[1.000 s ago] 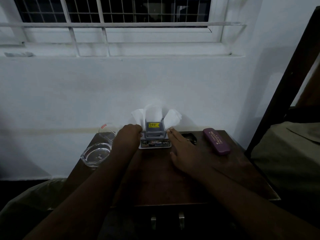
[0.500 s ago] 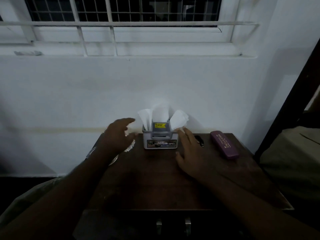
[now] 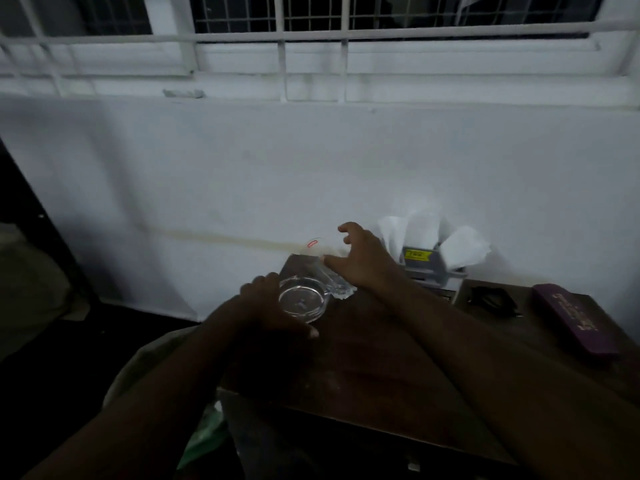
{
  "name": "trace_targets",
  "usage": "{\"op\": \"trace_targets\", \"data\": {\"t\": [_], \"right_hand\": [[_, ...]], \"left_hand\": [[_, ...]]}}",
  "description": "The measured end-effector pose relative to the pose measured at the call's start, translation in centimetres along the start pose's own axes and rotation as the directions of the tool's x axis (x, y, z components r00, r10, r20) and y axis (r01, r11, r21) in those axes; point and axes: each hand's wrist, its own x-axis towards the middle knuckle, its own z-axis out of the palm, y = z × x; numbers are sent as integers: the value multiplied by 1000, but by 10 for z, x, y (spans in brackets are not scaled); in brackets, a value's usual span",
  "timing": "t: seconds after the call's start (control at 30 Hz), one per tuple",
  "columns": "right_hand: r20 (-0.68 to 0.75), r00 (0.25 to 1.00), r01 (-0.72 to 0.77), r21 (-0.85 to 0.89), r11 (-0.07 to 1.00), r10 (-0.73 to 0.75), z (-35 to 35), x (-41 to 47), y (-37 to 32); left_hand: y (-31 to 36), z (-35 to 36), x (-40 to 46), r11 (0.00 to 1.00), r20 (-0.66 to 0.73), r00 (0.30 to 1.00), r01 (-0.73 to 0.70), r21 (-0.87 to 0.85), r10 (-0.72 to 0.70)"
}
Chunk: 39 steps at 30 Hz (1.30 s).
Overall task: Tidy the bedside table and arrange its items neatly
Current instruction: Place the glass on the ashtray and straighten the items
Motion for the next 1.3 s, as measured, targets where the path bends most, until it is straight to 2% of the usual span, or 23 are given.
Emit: {"op": "trace_targets", "data": {"t": [0.17,0.33,0.43,0.53,0.63,0.77,0.9,1.0,1.13,1.3], "right_hand": [[179,940,-263,-154,952,289,24,32,-13],[227,909,-301,-227,926,350,31,49,-13],[162,929,-298,-205,932,333,33,50,-9],[11,959,-277,-139,951,282,31,47,-8],[-156,971,-197,-94,976,181,20,48,-11],[-292,951,-76,98,992,102,7,50,-19],[-332,934,-59,223,973,133,13,45,-19],[-341,928,-78,212,974,148,23,41,-15],[-368,912,-99,228,969,180,35,42,-5],[-363,913,-107,225,968,186,41,43,5]], "left_hand": [[-13,14,14,998,-33,998,-52,22,52],[-7,18,14,996,-77,995,-65,-54,60],[-3,13,10,990,-85,994,-73,-122,63],[8,9,5,984,-112,993,-50,-169,32],[22,14,4,974,-202,979,-39,-221,-7],[44,32,17,951,-362,929,-42,-305,-75],[63,44,31,925,-428,891,-27,-379,-149],[67,51,40,914,-456,868,-7,-407,-197],[68,49,42,916,-447,876,-18,-400,-178],[67,52,42,917,-486,853,-24,-398,-189]]}}
